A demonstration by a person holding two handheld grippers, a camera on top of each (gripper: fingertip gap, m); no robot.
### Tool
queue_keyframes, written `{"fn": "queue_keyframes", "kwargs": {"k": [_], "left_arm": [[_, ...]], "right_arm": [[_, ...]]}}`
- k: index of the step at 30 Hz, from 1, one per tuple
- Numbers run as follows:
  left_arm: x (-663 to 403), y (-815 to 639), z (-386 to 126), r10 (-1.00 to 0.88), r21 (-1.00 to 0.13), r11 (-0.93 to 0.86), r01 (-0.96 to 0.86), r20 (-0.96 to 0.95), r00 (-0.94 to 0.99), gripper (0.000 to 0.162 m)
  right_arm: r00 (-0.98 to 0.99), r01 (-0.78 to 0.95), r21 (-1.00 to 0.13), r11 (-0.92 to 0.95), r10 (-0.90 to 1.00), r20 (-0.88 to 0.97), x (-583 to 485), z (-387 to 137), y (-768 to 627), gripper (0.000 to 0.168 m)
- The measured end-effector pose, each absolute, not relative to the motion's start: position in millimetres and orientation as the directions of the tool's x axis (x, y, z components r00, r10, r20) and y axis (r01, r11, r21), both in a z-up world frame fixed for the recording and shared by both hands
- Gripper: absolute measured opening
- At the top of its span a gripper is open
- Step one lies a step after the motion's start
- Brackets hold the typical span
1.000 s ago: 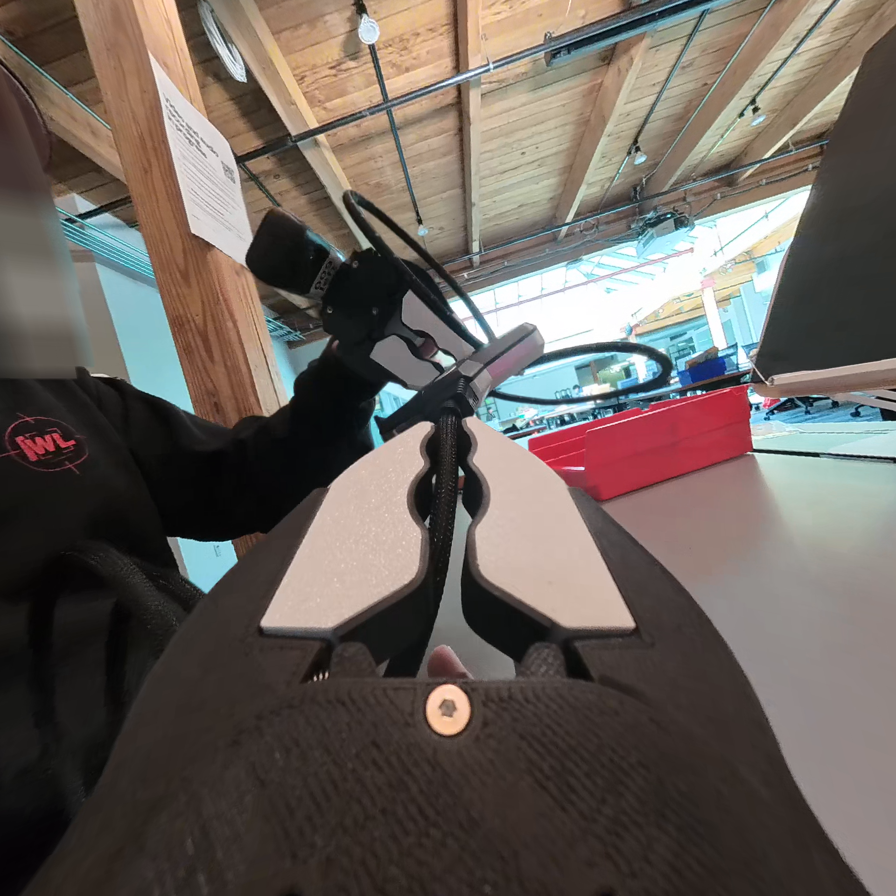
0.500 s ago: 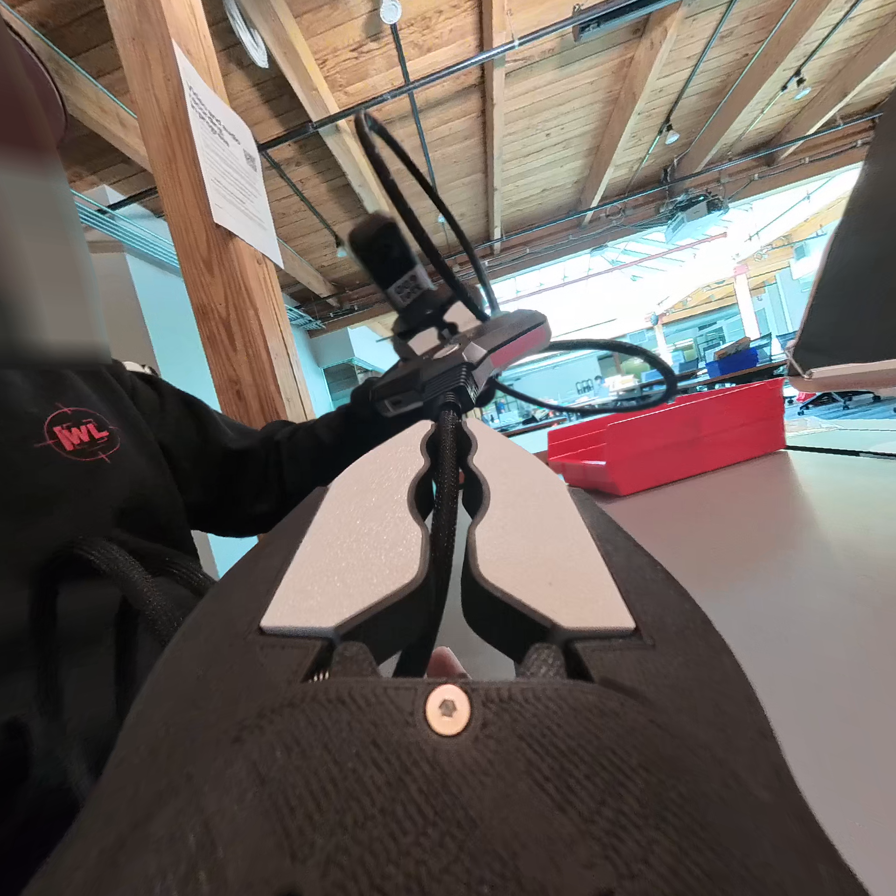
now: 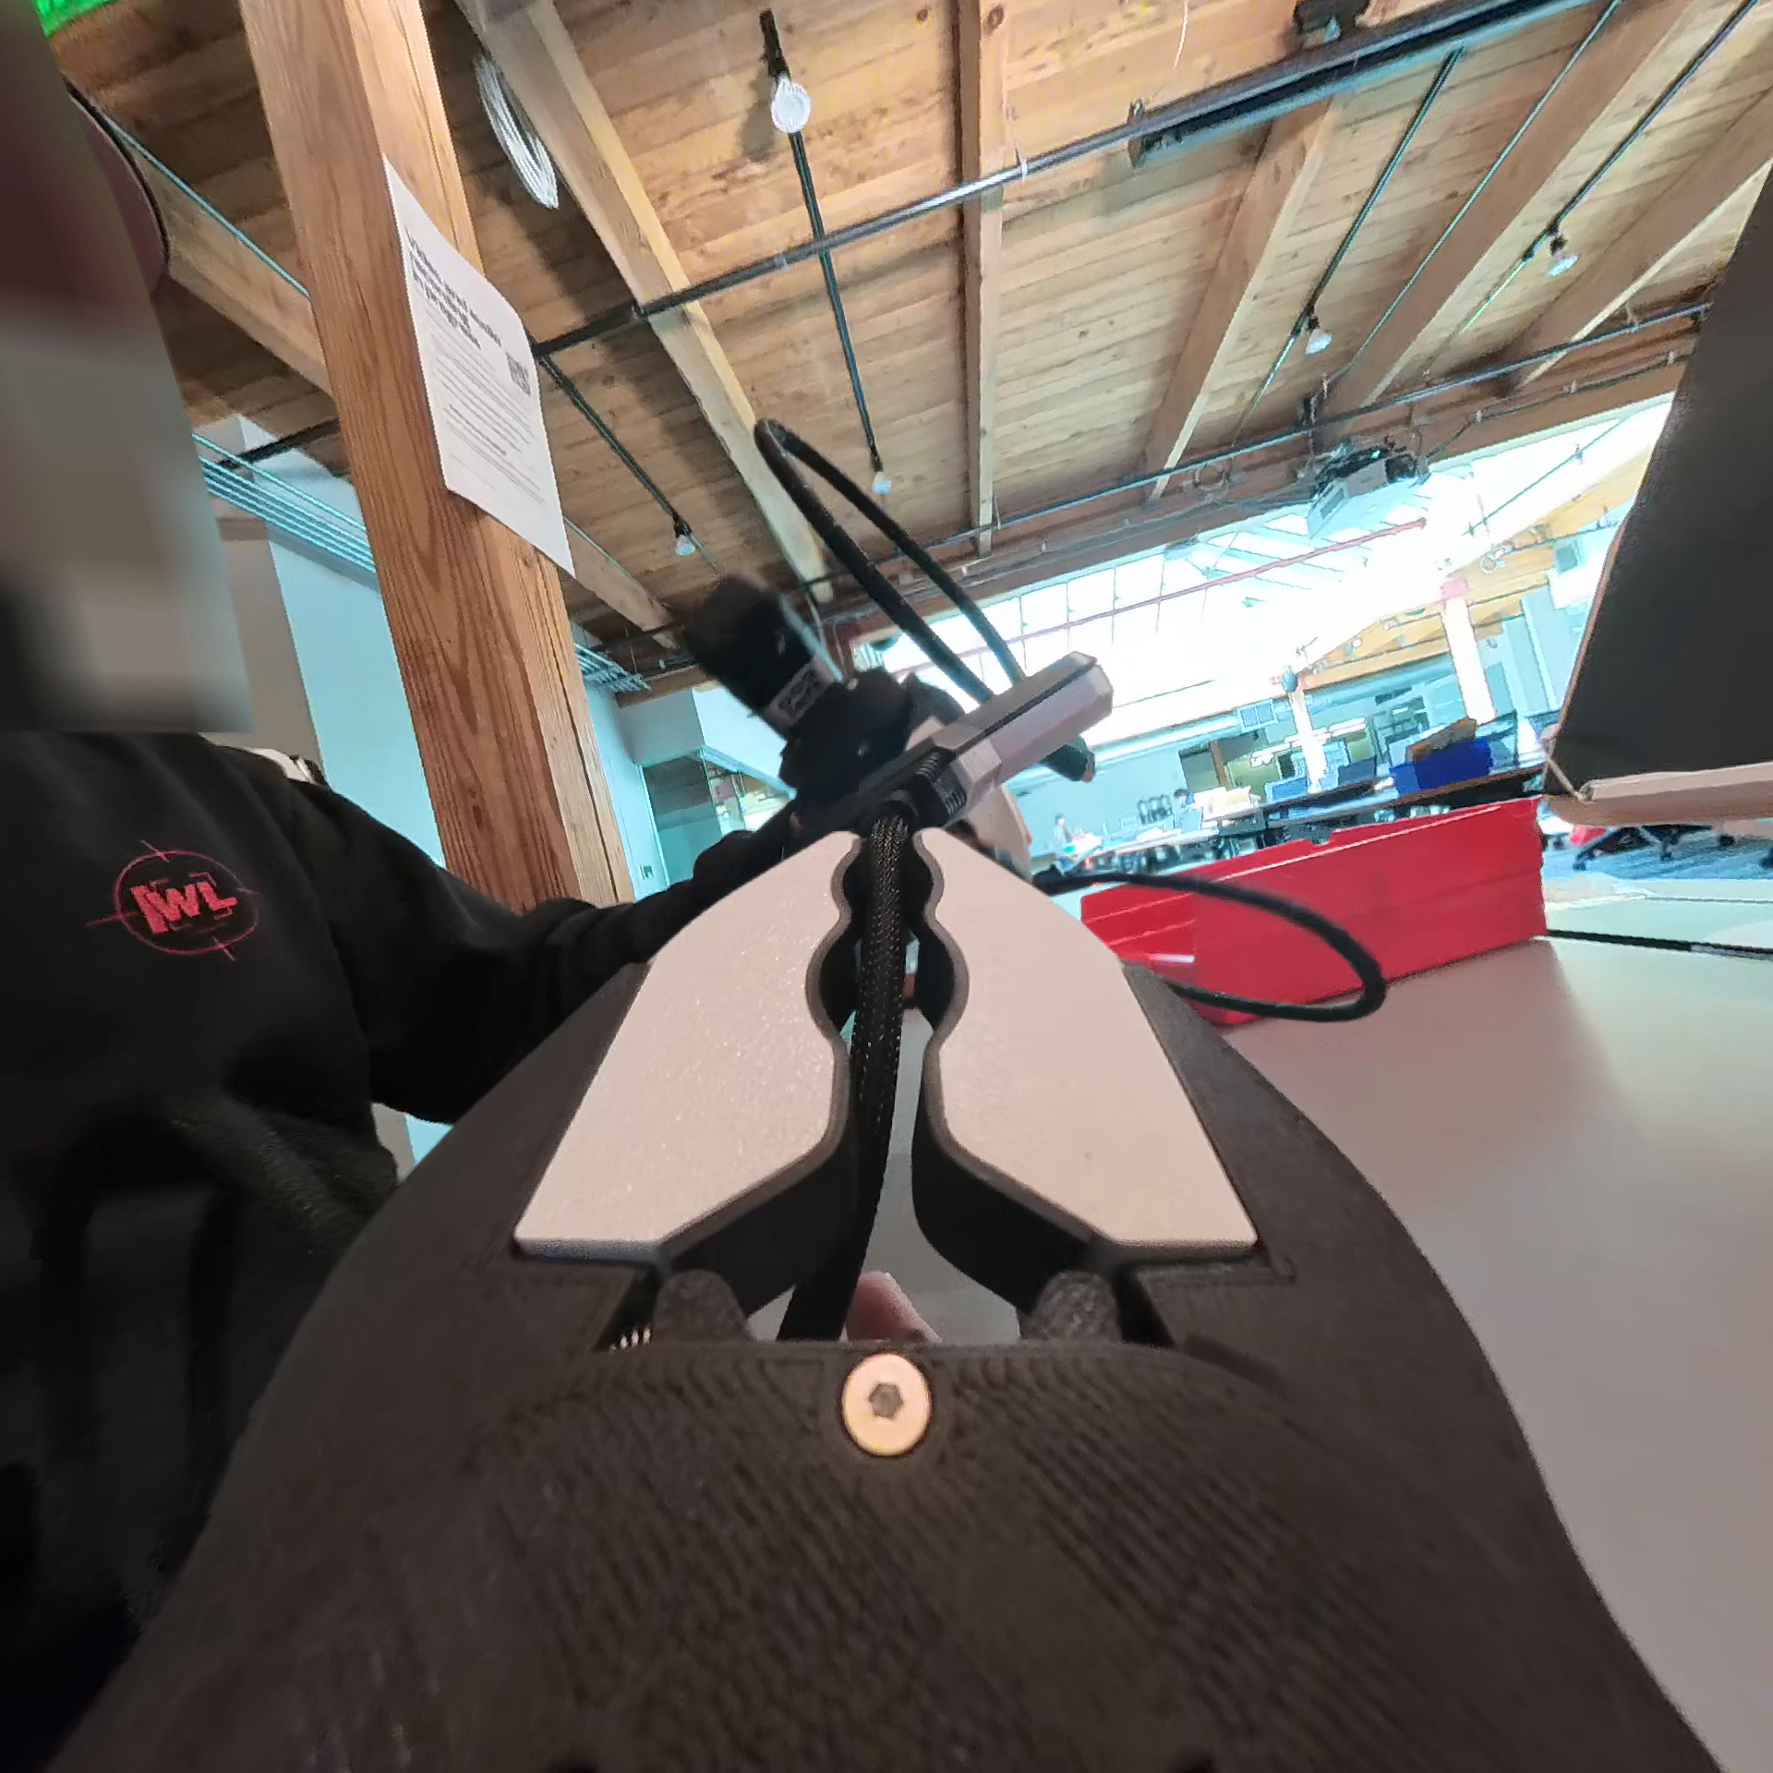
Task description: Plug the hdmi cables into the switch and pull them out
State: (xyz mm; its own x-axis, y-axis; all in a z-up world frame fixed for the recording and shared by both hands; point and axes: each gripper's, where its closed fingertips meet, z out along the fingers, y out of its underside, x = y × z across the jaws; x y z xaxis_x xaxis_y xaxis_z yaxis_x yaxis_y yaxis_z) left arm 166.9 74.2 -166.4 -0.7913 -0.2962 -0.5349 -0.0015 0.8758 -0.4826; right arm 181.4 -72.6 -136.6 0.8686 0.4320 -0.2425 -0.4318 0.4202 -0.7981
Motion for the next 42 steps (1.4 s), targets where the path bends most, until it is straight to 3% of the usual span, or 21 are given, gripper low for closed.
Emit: {"fn": "queue_keyframes", "kwargs": {"k": [3, 6, 9, 10, 12, 15, 18, 21, 25, 27, 28, 33, 35, 38, 42], "left_arm": [[154, 91, -217, -0.170, -0.236, 0.970, -0.058, -0.491, -0.854, 0.005], [141, 95, -261, -0.161, -0.182, 0.979, -0.097, -0.386, -0.908, 0.005], [131, 85, -281, -0.277, -0.320, 0.926, -0.201, -0.214, -0.937, 0.006], [133, 80, -280, -0.329, -0.389, 0.890, -0.238, -0.186, -0.926, 0.013], [141, 61, -251, -0.416, -0.606, 0.762, -0.229, -0.187, -0.890, 0.022], [137, 27, -165, -0.523, -0.916, 0.394, -0.073, -0.158, -0.838, 0.038], [132, 16, -113, -0.604, -0.997, 0.021, -0.070, 0.043, -0.796, 0.068], [136, 5, -113, -0.552, -0.940, -0.194, -0.281, 0.342, -0.760, 0.071], [131, -17, -129, -0.348, -0.810, -0.222, -0.543, 0.586, -0.732, 0.059], [135, -15, -127, -0.320, -0.765, -0.281, -0.579, 0.644, -0.695, 0.029], [135, -13, -129, -0.310, -0.757, -0.283, -0.589, 0.653, -0.691, 0.024], [139, -4, -132, -0.155, -0.552, -0.430, -0.714, 0.825, -0.544, 0.021], [143, 0, -135, -0.086, -0.451, -0.500, -0.740, 0.876, -0.475, 0.020], [147, 3, -140, -0.019, -0.352, -0.555, -0.753, 0.911, -0.412, 0.020], [153, 10, -138, -0.034, -0.345, -0.596, -0.725, 0.913, -0.406, 0.020]], "right_arm": [[0.877, -0.430, -0.791, 0.435, 0.409, -0.251, 187, -136, -76, 0.007], [0.878, -0.421, -0.799, 0.428, 0.412, -0.242, 185, -137, -76, 0.007], [0.862, -0.432, -0.805, 0.407, 0.450, -0.234, 178, -137, -75, 0.007], [0.859, -0.434, -0.805, 0.404, 0.456, -0.234, 177, -137, -74, 0.007], [0.852, -0.447, -0.801, 0.399, 0.464, -0.244, 177, -137, -74, 0.007], [0.840, -0.466, -0.787, 0.404, 0.482, -0.250, 177, -136, -75, 0.007], [0.834, -0.463, -0.781, 0.420, 0.504, -0.224, 172, -132, -77, 0.007], [0.859, -0.404, -0.803, 0.437, 0.483, -0.169, 166, -130, -76, 0.007], [0.896, -0.296, -0.859, 0.417, 0.434, -0.097, 158, -131, -70, 0.007], [0.914, -0.227, -0.886, 0.404, 0.402, -0.050, 155, -131, -66, 0.007], [0.917, -0.207, -0.892, 0.402, 0.397, -0.034, 154, -129, -66, 0.007], [0.974, 0.021, -0.914, 0.406, 0.198, 0.111, 161, -127, -55, 0.009], [0.979, 0.111, -0.893, 0.436, 0.107, 0.174, 165, -122, -53, 0.021], [0.971, 0.135, -0.902, 0.410, 0.126, 0.203, 161, -123, -47, 0.007], [0.973, 0.123, -0.917, 0.379, 0.138, 0.187, 163, -131, -43, 0.013]]}}
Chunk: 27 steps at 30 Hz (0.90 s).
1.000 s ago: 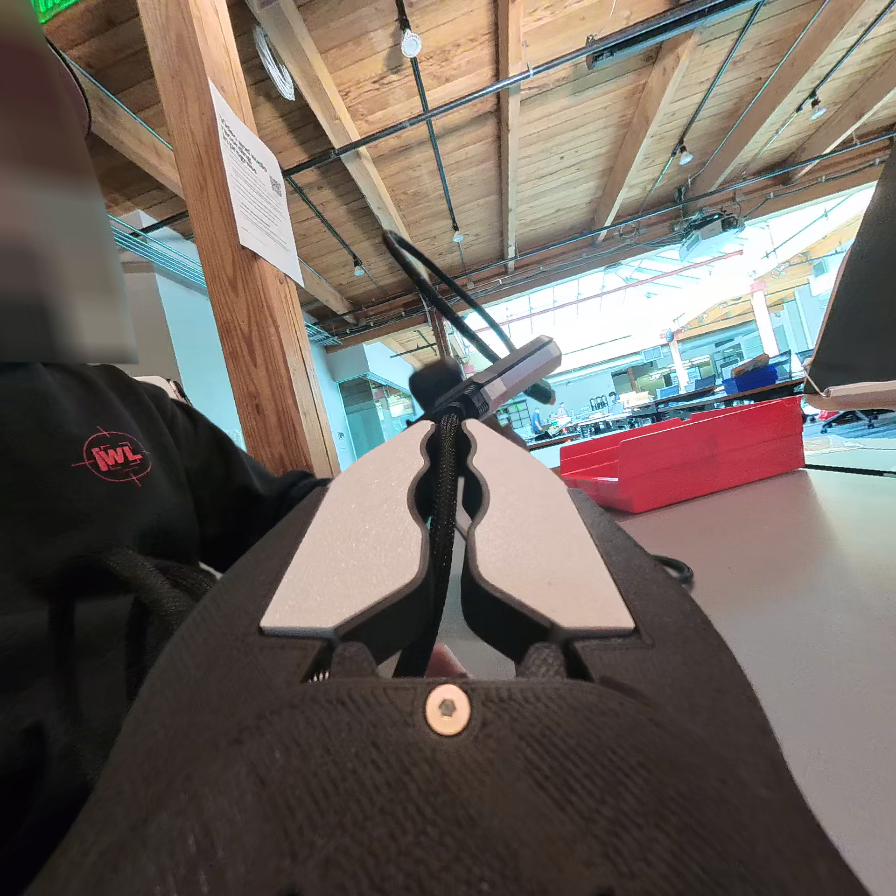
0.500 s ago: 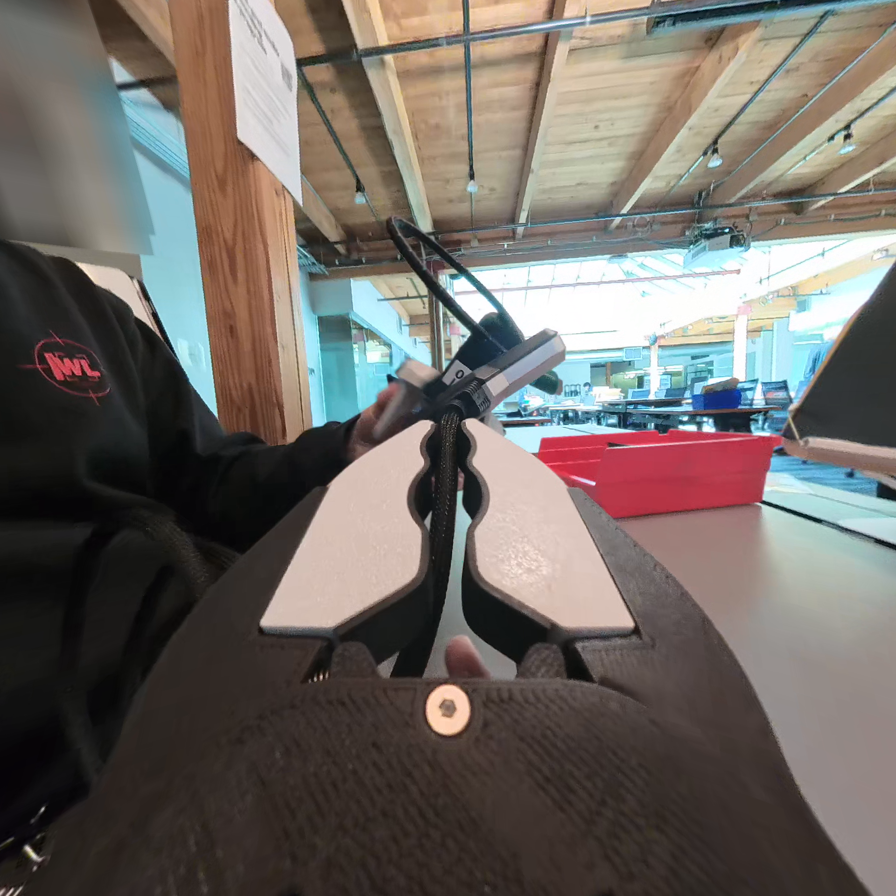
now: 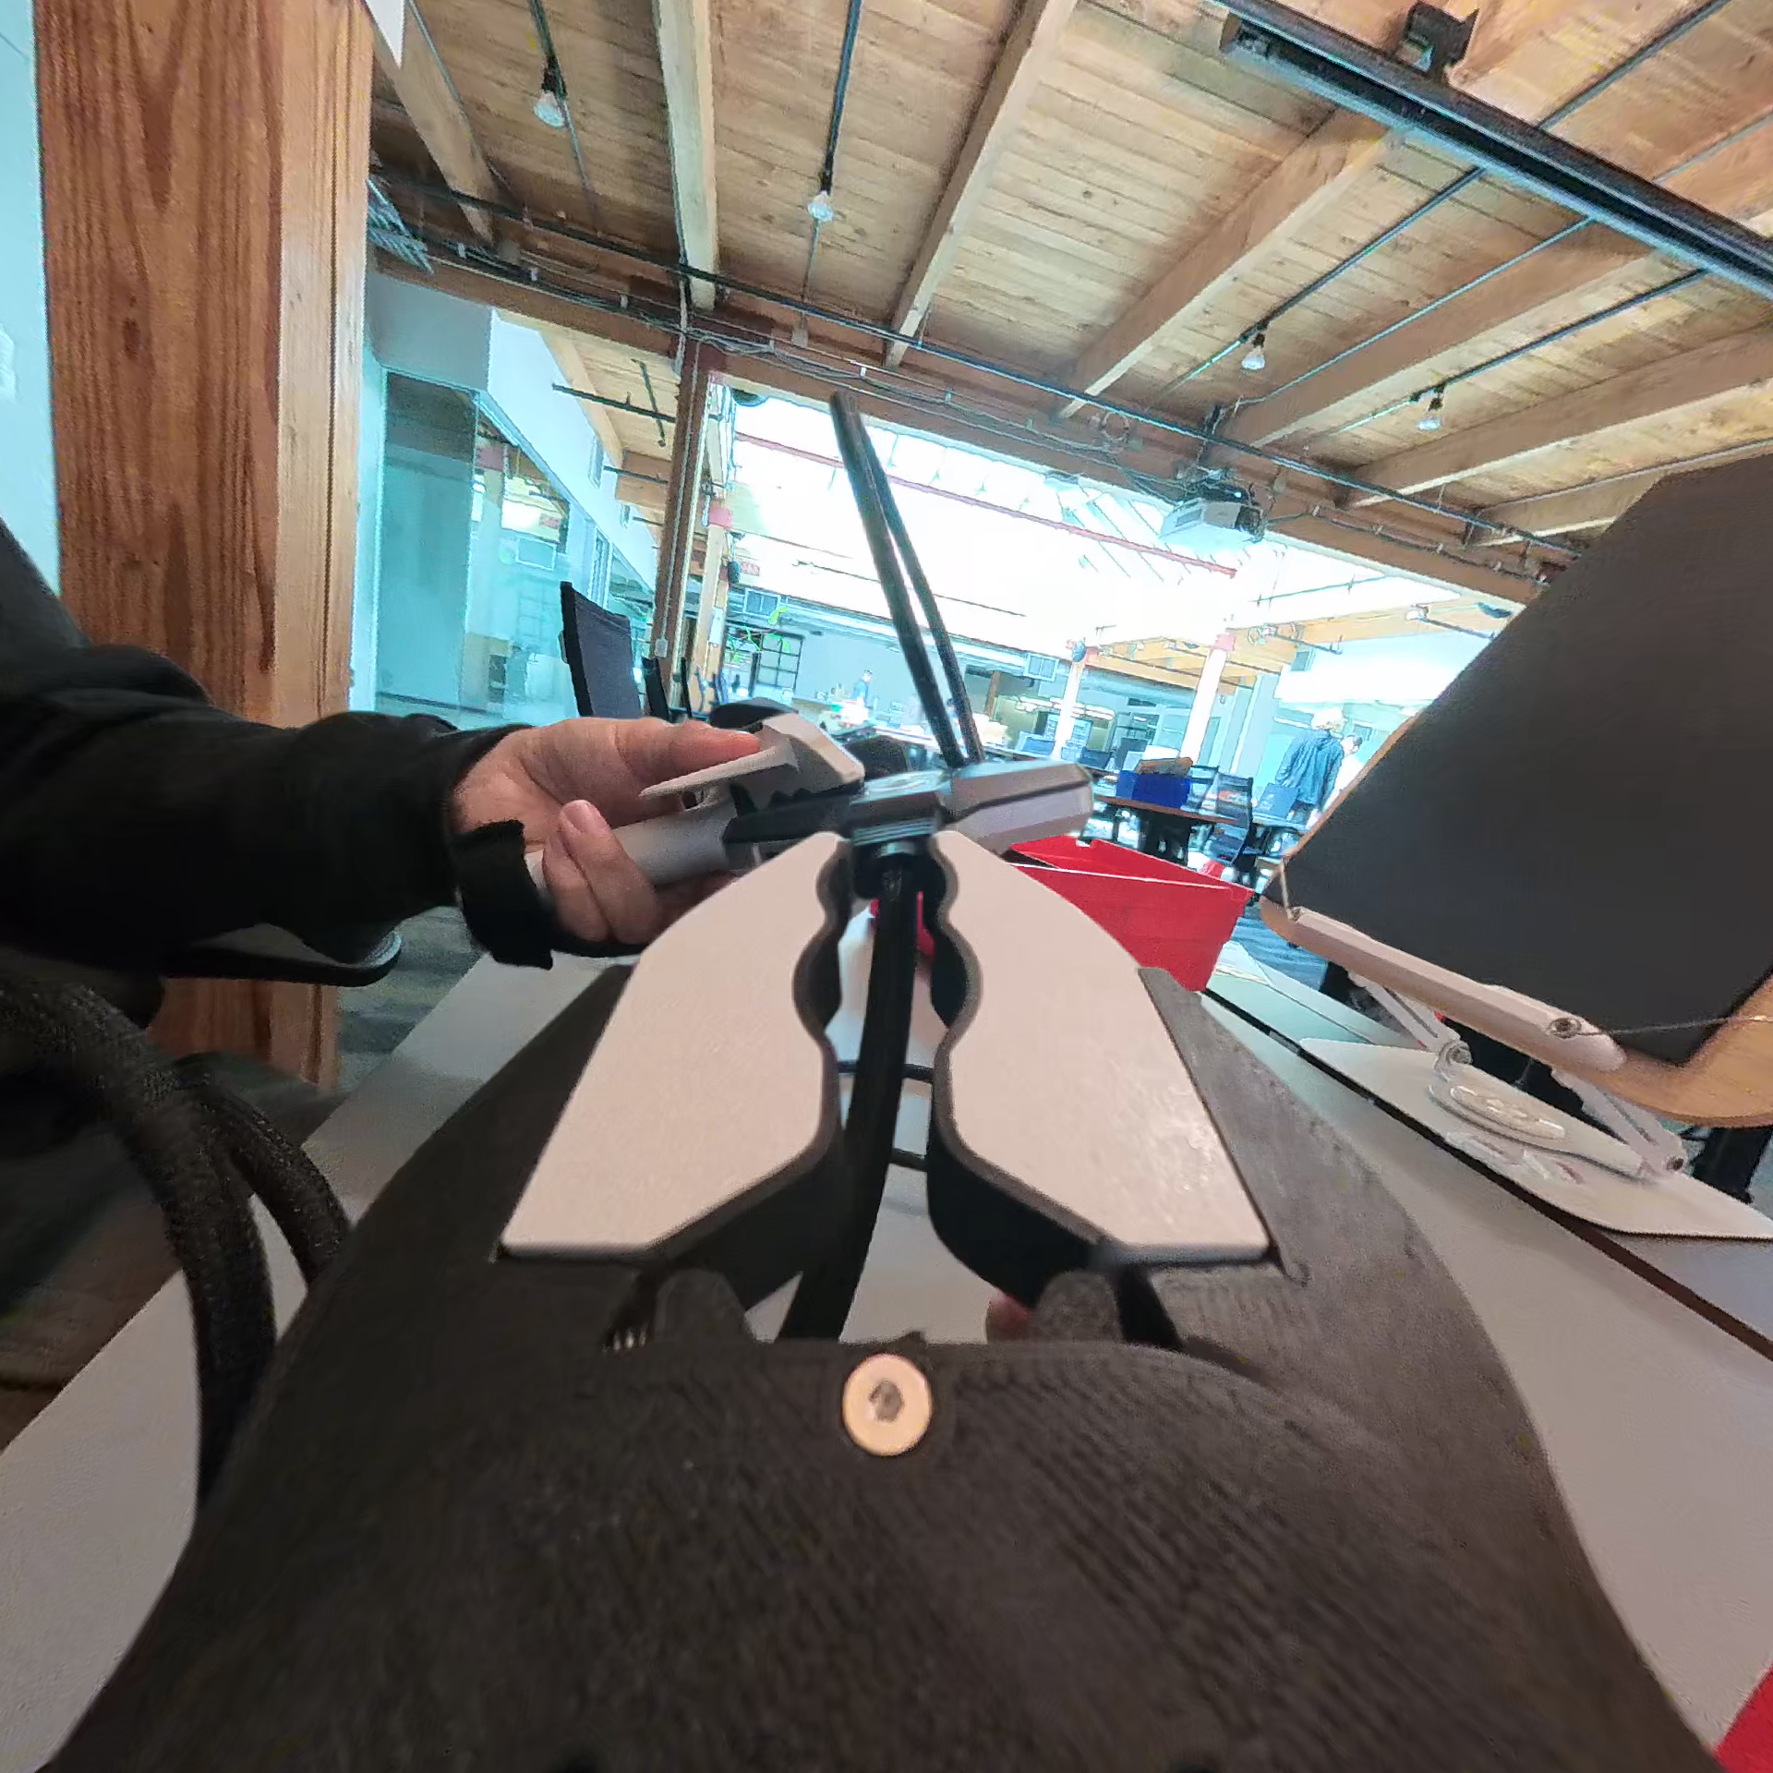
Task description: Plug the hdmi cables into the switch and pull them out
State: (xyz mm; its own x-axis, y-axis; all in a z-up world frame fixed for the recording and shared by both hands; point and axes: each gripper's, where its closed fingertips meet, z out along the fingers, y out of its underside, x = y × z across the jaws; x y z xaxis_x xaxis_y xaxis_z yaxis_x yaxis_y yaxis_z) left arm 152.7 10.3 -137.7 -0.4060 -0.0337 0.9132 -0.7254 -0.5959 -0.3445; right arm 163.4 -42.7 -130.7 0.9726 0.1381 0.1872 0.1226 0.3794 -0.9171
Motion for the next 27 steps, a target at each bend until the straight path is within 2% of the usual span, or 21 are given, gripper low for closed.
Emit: {"fn": "queue_keyframes", "kwargs": {"k": [4, 5, 6, 7, 10, 12, 17, 27], "left_arm": [[157, 19, -131, -0.032, -0.335, -0.633, -0.698, 0.912, -0.409, 0.019], [157, 20, -130, -0.030, -0.334, -0.637, -0.695, 0.911, -0.411, 0.020], [158, 20, -129, -0.036, -0.338, -0.638, -0.692, 0.911, -0.412, 0.020], [159, 20, -129, -0.041, -0.339, -0.642, -0.687, 0.911, -0.411, 0.019], [161, 21, -129, -0.032, -0.322, -0.661, -0.678, 0.914, -0.403, 0.020], [163, 23, -130, -0.012, -0.297, -0.674, -0.676, 0.920, -0.392, 0.020], [165, 20, -136, 0.049, -0.237, -0.689, -0.685, 0.928, -0.369, 0.020], [171, 15, -141, 0.102, -0.174, -0.706, -0.686, 0.934, -0.342, 0.020]], "right_arm": [[0.981, 0.116, -0.935, 0.336, 0.108, 0.161, 172, -141, -37, 0.023], [0.984, 0.108, -0.934, 0.341, 0.095, 0.149, 175, -140, -37, 0.019], [0.987, 0.104, -0.929, 0.355, 0.080, 0.141, 177, -138, -37, 0.008], [0.989, 0.103, -0.927, 0.361, 0.066, 0.136, 179, -137, -37, 0.006], [0.993, 0.089, -0.917, 0.388, 0.043, 0.114, 182, -134, -36, 0.008], [0.996, 0.068, -0.880, 0.469, 0.020, 0.087, 185, -125, -42, 0.019], [0.995, 0.067, -0.879, 0.473, 0.034, 0.094, 183, -129, -43, 0.009], [0.999, 0.042, -0.869, 0.493, -0.020, 0.037, 191, -131, -48, 0.009]]}}
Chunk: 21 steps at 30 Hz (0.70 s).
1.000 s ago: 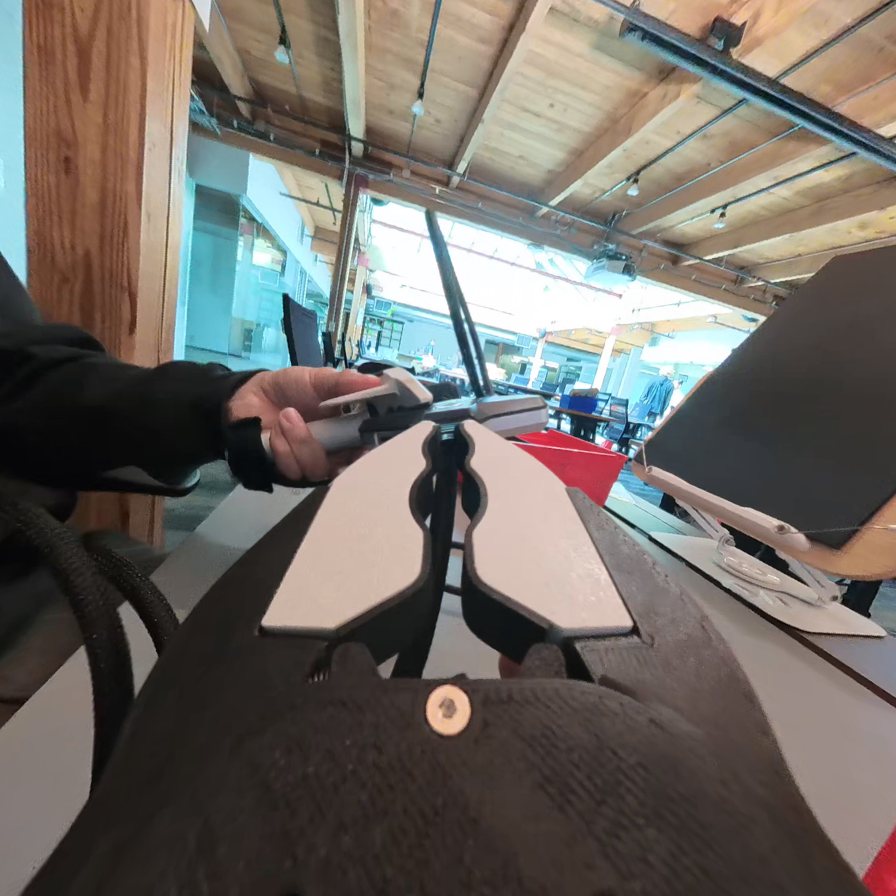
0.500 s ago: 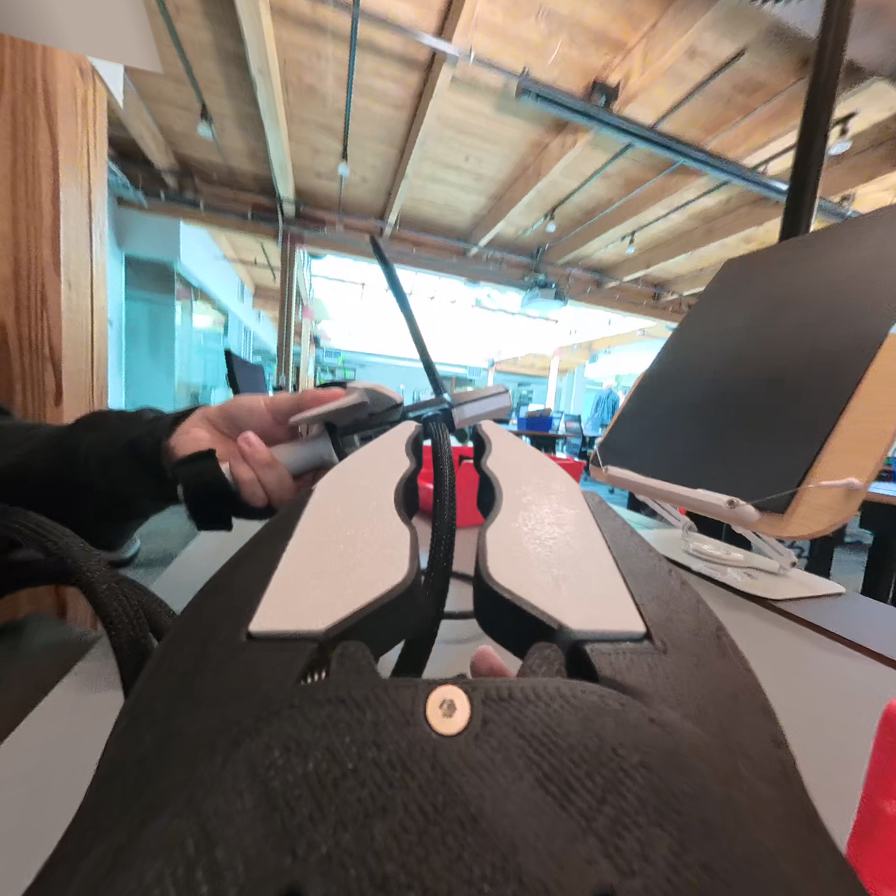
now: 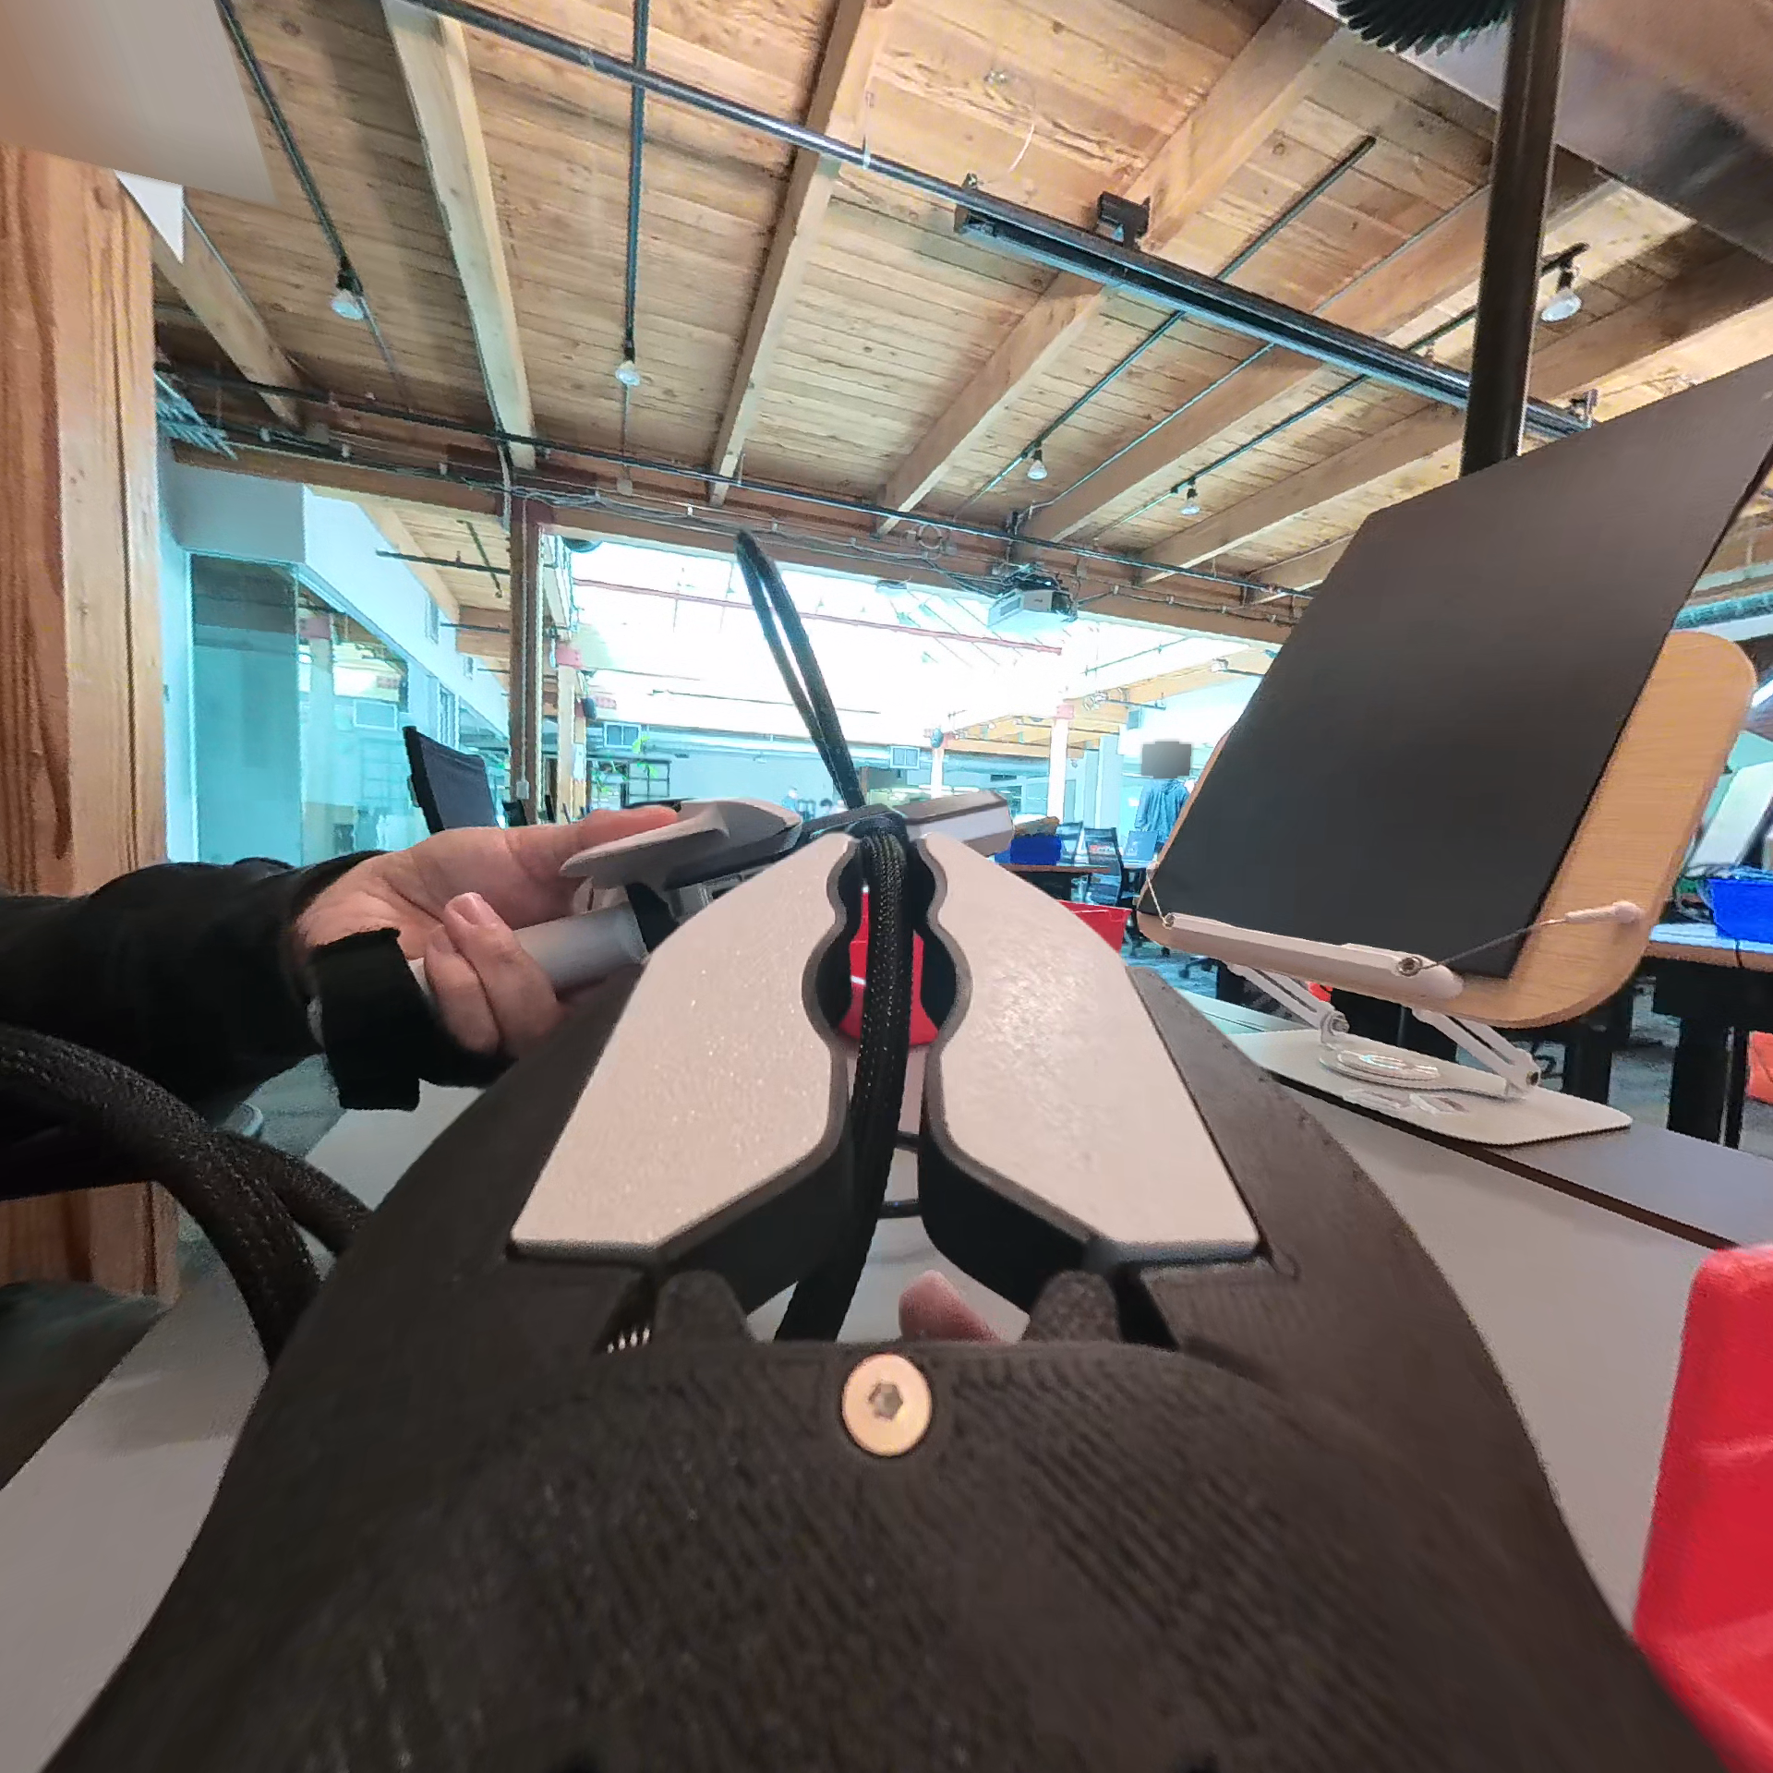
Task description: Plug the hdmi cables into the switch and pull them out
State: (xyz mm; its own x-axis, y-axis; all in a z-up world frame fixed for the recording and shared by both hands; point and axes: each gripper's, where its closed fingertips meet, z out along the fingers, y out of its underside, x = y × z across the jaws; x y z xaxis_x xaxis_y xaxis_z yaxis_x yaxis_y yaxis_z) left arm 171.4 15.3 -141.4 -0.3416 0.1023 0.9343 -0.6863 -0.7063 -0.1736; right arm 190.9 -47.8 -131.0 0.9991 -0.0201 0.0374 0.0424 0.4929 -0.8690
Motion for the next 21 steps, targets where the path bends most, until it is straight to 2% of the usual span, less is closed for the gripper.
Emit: {"fn": "queue_keyframes", "kwargs": {"k": [7, 10, 12, 16, 19, 21], "left_arm": [[173, 9, -142, 0.120, -0.159, -0.702, -0.694, 0.934, -0.336, 0.020], [173, 8, -142, 0.116, -0.164, -0.699, -0.696, 0.934, -0.337, 0.020], [173, 7, -142, 0.115, -0.163, -0.700, -0.696, 0.935, -0.335, 0.020], [173, 8, -142, 0.112, -0.162, -0.705, -0.691, 0.936, -0.334, 0.020], [173, 8, -144, 0.103, -0.164, -0.705, -0.691, 0.939, -0.328, 0.020], [172, 9, -145, 0.103, -0.160, -0.706, -0.690, 0.940, -0.324, 0.020]], "right_arm": [[1.000, -0.007, -0.849, 0.528, -0.006, -0.011, 193, -129, -54, 0.009], [0.999, -0.018, -0.850, 0.526, -0.017, -0.032, 196, -131, -53, 0.018], [1.000, -0.009, -0.852, 0.524, 0.009, -0.005, 191, -130, -53, 0.008], [1.000, 0.018, -0.856, 0.517, -0.006, 0.017, 191, -130, -51, 0.009], [0.999, 0.034, -0.866, 0.499, 0.005, 0.042, 188, -132, -47, 0.021], [0.997, 0.046, -0.875, 0.481, 0.036, 0.072, 181, -133, -43, 0.021]]}}
